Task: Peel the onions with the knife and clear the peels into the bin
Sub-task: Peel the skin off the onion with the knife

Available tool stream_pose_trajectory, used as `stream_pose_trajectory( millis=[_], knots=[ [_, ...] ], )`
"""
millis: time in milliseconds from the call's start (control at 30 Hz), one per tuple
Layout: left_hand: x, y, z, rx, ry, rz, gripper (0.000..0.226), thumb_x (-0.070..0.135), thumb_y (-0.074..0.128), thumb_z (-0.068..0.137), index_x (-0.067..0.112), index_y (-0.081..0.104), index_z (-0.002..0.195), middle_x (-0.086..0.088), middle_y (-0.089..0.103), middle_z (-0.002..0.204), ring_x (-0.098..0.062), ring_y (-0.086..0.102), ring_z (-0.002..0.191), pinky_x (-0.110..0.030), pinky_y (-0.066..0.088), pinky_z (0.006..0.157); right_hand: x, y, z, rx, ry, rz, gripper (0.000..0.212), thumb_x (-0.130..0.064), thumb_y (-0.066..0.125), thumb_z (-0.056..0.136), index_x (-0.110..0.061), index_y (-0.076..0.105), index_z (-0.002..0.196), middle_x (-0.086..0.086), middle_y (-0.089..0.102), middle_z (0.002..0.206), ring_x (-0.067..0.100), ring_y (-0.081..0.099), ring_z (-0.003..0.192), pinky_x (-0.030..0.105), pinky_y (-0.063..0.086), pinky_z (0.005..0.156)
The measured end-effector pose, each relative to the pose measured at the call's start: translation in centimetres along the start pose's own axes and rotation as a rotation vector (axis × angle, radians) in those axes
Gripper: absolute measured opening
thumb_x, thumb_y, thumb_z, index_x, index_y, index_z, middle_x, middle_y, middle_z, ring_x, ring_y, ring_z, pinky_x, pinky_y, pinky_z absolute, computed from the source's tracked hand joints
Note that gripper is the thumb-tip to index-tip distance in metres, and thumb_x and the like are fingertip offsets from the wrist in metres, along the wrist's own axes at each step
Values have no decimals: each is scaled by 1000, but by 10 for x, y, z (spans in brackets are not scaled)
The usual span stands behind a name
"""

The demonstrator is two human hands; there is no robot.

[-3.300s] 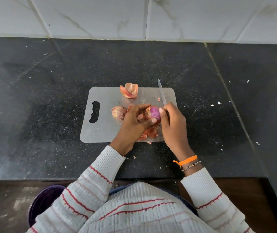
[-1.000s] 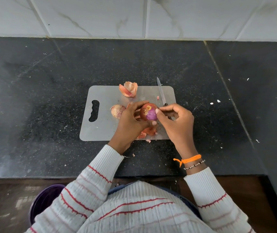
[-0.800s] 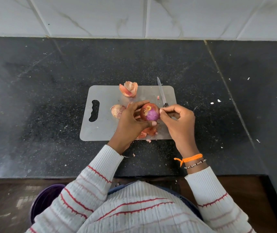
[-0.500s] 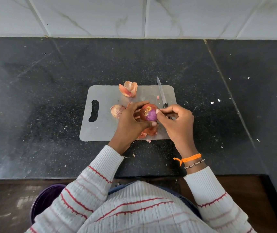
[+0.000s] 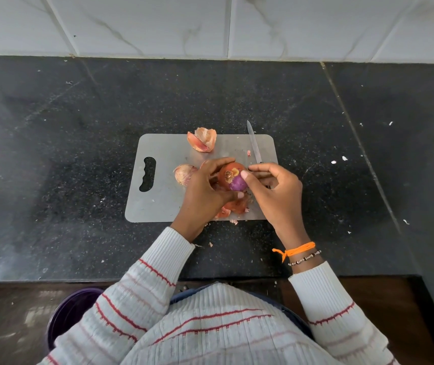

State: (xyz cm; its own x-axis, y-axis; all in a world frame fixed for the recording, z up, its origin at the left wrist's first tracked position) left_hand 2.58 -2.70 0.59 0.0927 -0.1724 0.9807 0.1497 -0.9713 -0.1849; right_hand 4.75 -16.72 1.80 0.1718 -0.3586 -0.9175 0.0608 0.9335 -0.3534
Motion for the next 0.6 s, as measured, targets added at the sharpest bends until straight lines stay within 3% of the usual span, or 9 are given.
stream_pose_trajectory(
  millis=[100, 433, 533, 600],
  knots=[
    [-1, -1, 1, -5, 5, 34, 65, 6, 84, 63, 25, 58, 119, 1, 59, 121, -13, 56, 110, -31, 52, 92, -2, 1, 1, 5, -33, -28, 12, -15, 74, 78, -9, 72, 88, -6, 67, 77, -3, 64, 72, 9, 49, 63],
    [-2, -1, 2, -34, 7, 34, 66, 4, 84, 61, 21, 59, 120, -1, 61, 119, -12, 58, 108, -29, 52, 92, 5, 1, 4, 29, -147, -120, 6, -1, 71, 76, -4, 72, 81, -2, 67, 73, -7, 60, 66, 6, 47, 61],
    [-2, -2, 3, -28, 1, 37, 65, 4, 84, 62, 21, 59, 119, 1, 61, 117, -9, 57, 108, -28, 52, 92, 8, -1, 6, 26, -106, -90, 8, -3, 68, 80, -9, 72, 84, -7, 66, 74, -1, 63, 71, 10, 49, 63],
    [-2, -4, 4, -17, 0, 26, 65, 4, 84, 62, 20, 59, 120, 3, 62, 116, -8, 58, 107, -28, 53, 91, 11, 1, 5, -1, -20, -24, 8, -12, 64, 87, -12, 72, 88, -6, 68, 79, 7, 67, 77, 20, 55, 68]
  ],
)
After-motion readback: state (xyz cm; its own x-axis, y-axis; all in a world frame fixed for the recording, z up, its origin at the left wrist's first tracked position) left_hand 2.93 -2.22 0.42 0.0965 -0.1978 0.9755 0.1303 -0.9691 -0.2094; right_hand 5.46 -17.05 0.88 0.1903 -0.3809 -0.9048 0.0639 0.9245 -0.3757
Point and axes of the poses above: each hand's wrist, its own z-axis towards the middle knuckle, its own y-axis out of the palm, x = y × z, the point moved 2 cm from there along z, towards the middle knuckle
